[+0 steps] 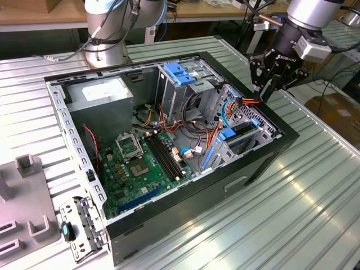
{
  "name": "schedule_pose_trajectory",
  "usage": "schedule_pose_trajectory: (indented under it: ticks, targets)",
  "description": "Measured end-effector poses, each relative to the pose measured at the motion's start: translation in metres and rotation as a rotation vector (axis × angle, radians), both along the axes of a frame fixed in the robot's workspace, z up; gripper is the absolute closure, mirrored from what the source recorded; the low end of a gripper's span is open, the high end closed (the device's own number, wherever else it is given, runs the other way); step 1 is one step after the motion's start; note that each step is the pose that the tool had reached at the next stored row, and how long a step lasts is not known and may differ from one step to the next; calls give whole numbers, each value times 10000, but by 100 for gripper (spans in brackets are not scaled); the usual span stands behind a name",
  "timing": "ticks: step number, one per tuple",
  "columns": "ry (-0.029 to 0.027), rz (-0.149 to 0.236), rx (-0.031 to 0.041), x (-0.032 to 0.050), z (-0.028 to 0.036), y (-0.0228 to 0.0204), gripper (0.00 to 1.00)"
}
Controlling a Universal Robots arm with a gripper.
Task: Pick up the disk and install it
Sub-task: 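Insert the first disk wire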
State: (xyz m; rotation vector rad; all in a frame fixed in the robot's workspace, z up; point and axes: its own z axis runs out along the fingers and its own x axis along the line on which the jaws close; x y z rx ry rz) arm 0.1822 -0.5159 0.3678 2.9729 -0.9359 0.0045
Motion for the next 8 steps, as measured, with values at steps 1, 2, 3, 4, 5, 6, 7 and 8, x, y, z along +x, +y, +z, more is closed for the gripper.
schedule_pose_trajectory:
  ticks: [1,2,3,4,5,6,7,8]
  targets:
    - [0,1,0,0,0,0,69]
    - [0,1,0,0,0,0,69]
    - [0,1,0,0,0,0,69]
    - [0,1,0,0,0,0,69]
    - [0,1,0,0,-1,0,69]
    - [0,1,-1,0,-2,0,69]
    - [0,2,0,-1,-4,-1,69]
    - [0,2,1,-1,-4,-1,69]
